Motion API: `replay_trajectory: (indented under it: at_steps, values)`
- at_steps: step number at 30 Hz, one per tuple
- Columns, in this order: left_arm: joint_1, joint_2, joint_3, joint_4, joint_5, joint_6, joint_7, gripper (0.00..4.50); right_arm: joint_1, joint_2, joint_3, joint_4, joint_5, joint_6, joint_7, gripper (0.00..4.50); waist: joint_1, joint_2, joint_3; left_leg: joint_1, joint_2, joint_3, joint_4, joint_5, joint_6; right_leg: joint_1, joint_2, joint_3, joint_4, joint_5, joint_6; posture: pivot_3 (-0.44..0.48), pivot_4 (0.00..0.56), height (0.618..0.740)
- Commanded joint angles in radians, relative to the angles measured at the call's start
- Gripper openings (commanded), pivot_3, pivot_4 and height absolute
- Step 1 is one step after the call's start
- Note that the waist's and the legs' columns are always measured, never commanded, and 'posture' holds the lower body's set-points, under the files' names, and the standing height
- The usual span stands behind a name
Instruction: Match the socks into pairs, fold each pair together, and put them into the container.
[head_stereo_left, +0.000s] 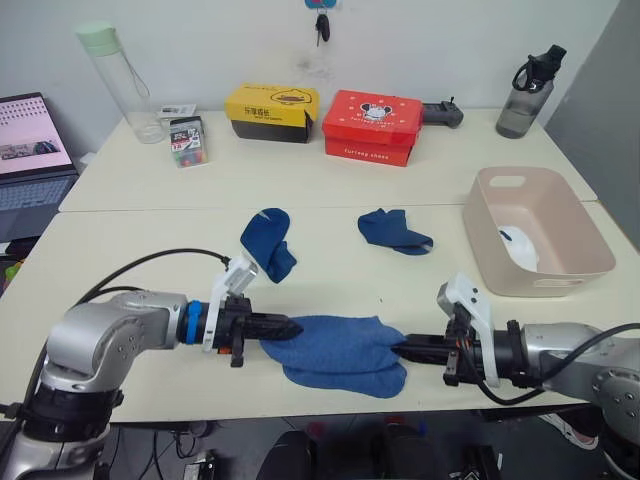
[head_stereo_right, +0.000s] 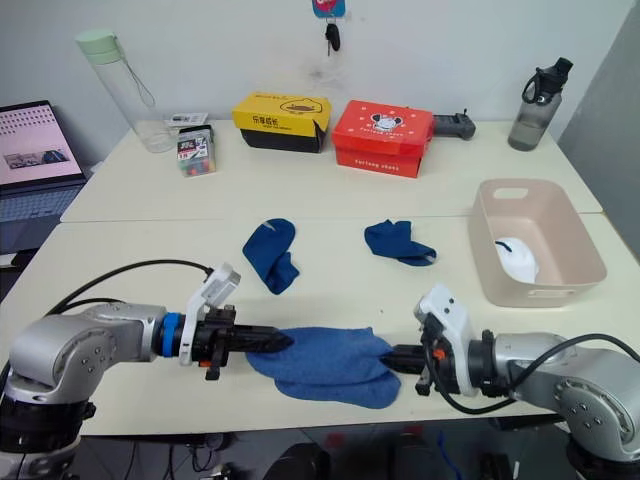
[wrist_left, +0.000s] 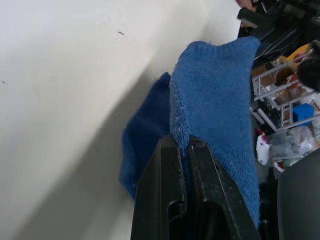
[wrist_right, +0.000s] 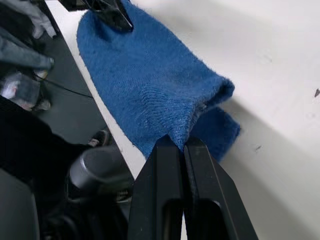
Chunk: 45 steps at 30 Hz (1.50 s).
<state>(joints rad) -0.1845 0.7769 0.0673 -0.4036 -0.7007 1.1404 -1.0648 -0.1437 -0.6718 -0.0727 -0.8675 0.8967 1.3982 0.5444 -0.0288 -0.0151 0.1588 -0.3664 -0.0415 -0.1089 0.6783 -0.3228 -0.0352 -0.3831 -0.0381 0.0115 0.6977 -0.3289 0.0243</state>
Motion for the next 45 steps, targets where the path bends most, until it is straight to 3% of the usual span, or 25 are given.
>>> replay_trajectory:
  at_steps: [1,8,16,28,33,42,45]
  values:
    - [0.037,-0.011,-0.055,-0.023,0.071,-0.124,0.052,0.05,0.049,-0.041,0.115,-0.023,-0.106,-0.119,-0.025,0.0,0.0,0.0,0.0,0.0,0.0,0.0,0.0,0.0,0.0,0.0,0.0,0.0,0.0,0.0,0.0,0.0,0.15,0.74]
    - [0.041,-0.07,-0.116,0.039,0.137,-0.215,0.147,0.05,0.109,-0.07,0.214,0.042,-0.22,-0.258,-0.024,0.0,0.002,0.0,0.0,0.001,0.0,0.0,0.0,0.0,0.0,0.002,0.0,-0.001,-0.001,0.0,0.0,0.0,0.15,0.74]
    - [0.084,-0.027,-0.151,-0.023,0.105,-0.201,0.114,0.05,0.117,-0.091,0.221,0.068,-0.246,-0.304,0.001,0.0,0.002,0.0,0.0,0.002,0.0,0.0,0.0,0.0,0.0,0.003,0.0,-0.001,-0.001,0.0,0.0,0.0,0.15,0.74]
    - [0.069,0.003,-0.043,-0.079,-0.046,-0.134,0.108,0.05,0.071,-0.088,0.132,0.031,-0.114,-0.243,0.016,0.0,0.001,0.0,0.0,0.002,0.0,-0.001,0.0,-0.001,0.002,0.003,0.0,-0.001,-0.001,0.0,0.0,0.0,0.15,0.74]
    - [0.087,-0.013,-0.109,-0.047,0.023,-0.175,0.144,0.05,0.03,-0.079,0.192,0.085,-0.154,-0.228,-0.021,0.0,0.001,0.0,0.0,0.002,0.0,0.0,0.0,-0.001,0.002,0.003,0.0,-0.001,-0.002,0.0,0.0,0.0,0.15,0.74]
    - [0.093,-0.06,-0.125,-0.02,0.057,-0.196,0.219,0.05,0.004,-0.079,0.229,0.114,-0.182,-0.212,-0.033,0.0,0.002,0.0,0.0,0.002,0.0,-0.001,0.0,-0.001,0.002,0.003,0.0,-0.001,-0.002,0.0,0.0,0.0,0.15,0.74]
    - [0.096,-0.055,-0.126,-0.006,0.066,-0.204,0.221,0.72,0.011,-0.097,0.217,0.098,-0.164,-0.202,-0.01,0.75,0.002,0.0,0.0,0.002,0.0,-0.001,0.0,-0.001,0.001,0.003,0.0,-0.001,-0.002,0.0,0.0,0.0,0.15,0.74]
